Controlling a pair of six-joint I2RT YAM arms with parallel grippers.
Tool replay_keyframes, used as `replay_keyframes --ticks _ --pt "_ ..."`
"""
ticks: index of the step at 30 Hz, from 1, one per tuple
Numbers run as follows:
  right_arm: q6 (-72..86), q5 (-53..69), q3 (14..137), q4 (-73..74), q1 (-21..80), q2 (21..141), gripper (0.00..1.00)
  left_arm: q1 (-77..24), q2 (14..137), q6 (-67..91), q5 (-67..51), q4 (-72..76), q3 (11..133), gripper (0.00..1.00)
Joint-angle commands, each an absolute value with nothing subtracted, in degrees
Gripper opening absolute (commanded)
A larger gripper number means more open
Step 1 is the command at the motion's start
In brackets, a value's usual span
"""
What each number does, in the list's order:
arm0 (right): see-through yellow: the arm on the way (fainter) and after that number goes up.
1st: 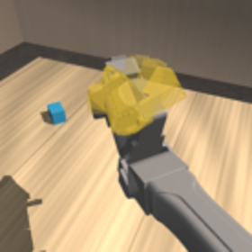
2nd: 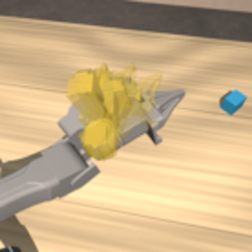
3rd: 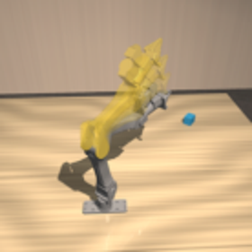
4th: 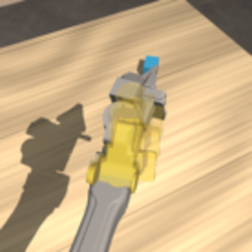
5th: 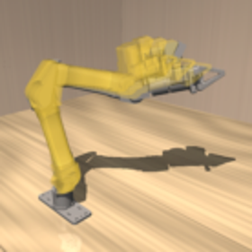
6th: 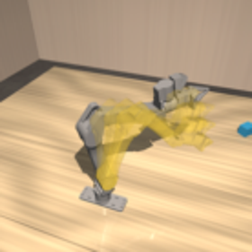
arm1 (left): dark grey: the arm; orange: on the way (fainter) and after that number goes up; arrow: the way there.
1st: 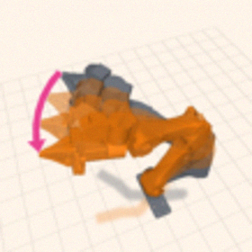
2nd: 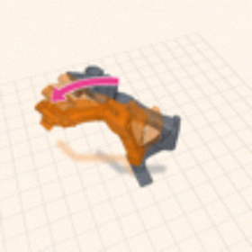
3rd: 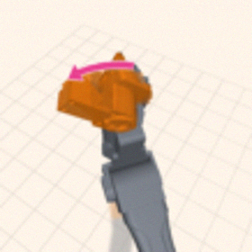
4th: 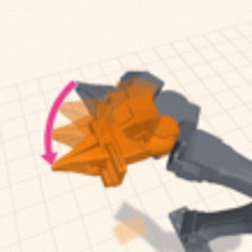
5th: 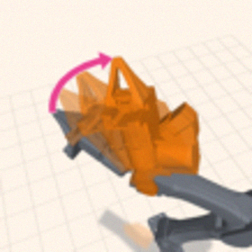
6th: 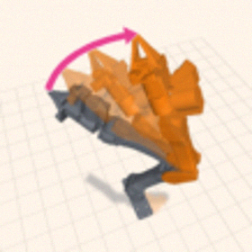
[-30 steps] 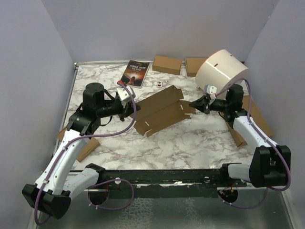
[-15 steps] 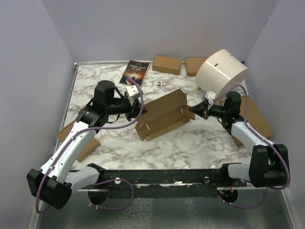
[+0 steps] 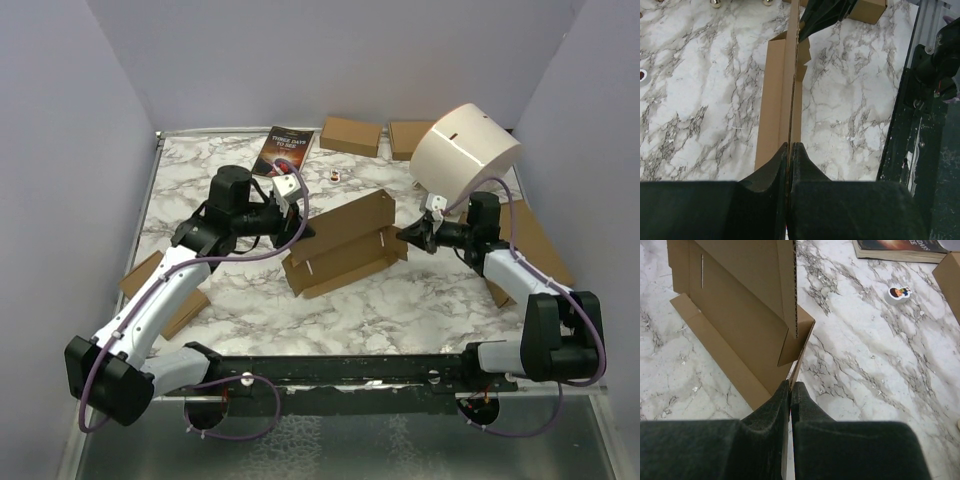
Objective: Fold the paper box
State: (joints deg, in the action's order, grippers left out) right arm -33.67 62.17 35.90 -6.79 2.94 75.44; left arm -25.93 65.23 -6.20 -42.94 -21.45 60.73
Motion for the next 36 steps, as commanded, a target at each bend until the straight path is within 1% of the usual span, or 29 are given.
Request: replay_keyframes --ticks 1,11,13,17,22,29,32,34,36 --pt "-38.97 66.27 38.14 3.08 3.6 77.2 0.02 -27.73 67.01 -5.49 -42.16 -24.83 62.97 0.0" --pt "-49.7 67.22 39.2 14.81 3.6 77.28 0.08 -30.63 65.93 -5.11 -39.24 -24.94 61.87 0.0" --pt "-51.19 67.38 39.17 16.21 3.6 77.26 0.12 -30.96 65.73 -4.87 -38.99 -24.66 61.58 0.0" --pt "-51.37 67.18 39.45 17.21 3.54 77.49 0.15 -32.08 65.34 -4.59 -37.64 -24.52 61.56 0.0" --pt "-50.52 68.88 41.38 19.69 3.52 79.16 0.16 -33.48 65.02 -4.72 -36.35 -24.15 61.22 0.0" --pt "-54.52 68.56 40.89 21.88 3.49 78.75 0.16 -35.4 64.29 -4.72 -34.87 -23.22 59.95 0.0" --pt "-55.48 68.34 39.6 21.03 3.5 77.56 0.14 -36.18 63.8 -3.78 -34.3 -22.24 59.48 0.0" --pt "-54.38 68.08 38.79 19.49 3.52 76.61 0.09 -36.53 63.03 -2.4 -33.46 -20.96 58.88 0.0" --pt "-50.15 67.48 37.19 14.61 3.52 75.26 0.02 -36.7 61.94 -2.09 -32.77 -19.46 58.23 0.0"
